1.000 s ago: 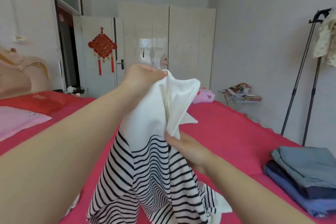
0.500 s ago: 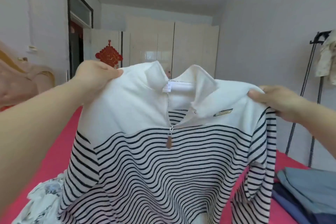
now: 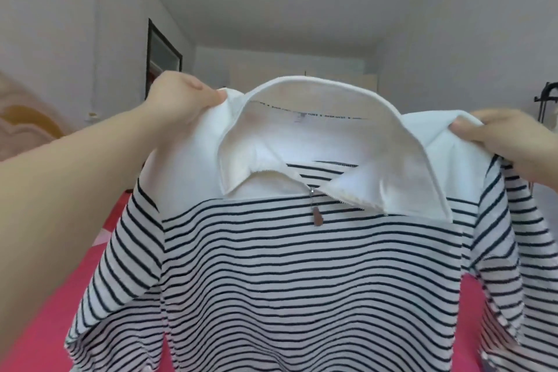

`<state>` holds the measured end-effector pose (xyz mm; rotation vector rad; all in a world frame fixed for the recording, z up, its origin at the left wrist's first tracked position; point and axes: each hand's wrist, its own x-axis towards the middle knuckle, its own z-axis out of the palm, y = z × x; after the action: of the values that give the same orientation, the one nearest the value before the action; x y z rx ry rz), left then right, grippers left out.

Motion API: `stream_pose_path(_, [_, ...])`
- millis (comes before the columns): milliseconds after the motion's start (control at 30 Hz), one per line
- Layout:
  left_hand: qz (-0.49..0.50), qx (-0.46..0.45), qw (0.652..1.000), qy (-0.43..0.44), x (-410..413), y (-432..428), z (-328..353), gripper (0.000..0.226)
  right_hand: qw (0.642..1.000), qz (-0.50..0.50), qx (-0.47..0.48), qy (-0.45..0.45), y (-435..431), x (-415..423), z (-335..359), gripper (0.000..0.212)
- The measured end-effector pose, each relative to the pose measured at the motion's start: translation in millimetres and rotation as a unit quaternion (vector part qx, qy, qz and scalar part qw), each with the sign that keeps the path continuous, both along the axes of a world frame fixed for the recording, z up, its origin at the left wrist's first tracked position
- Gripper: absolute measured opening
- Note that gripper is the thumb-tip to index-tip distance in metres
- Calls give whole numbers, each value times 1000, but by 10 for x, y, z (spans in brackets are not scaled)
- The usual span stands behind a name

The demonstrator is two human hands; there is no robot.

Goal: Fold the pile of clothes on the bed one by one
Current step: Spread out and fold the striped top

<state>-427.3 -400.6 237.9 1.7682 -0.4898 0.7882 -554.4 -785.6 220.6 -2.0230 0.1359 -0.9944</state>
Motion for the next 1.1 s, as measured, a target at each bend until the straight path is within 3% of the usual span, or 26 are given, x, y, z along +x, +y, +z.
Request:
stream_pose_path(100, [10,14,1000,-22,-103,19,168,22,999,13,15,-32,86,-72,120,14])
stream_pose_path(233, [11,8,999,-42,-203,59,354,35,997,40,43,-50,145,-222,276,13])
stream_pose_path(433, [11,50,999,-3,71,-43,141,39,1000,-2,19,20,138,-63,63,23])
stream_pose_path(667, [65,118,986,98,807,-414,-752,41,987,-59,-4,148,-118,753,-702,51])
stream_pose_path(800, [114,135,975,139,1345,-671,-1383,46,979,-81,-14,187,-403,1322,-1299,42])
stream_pose_path(1100, [208,226,940,148,2452,-1256,-2718,44,943,-150,-103,279,-919,2525,-2591,53])
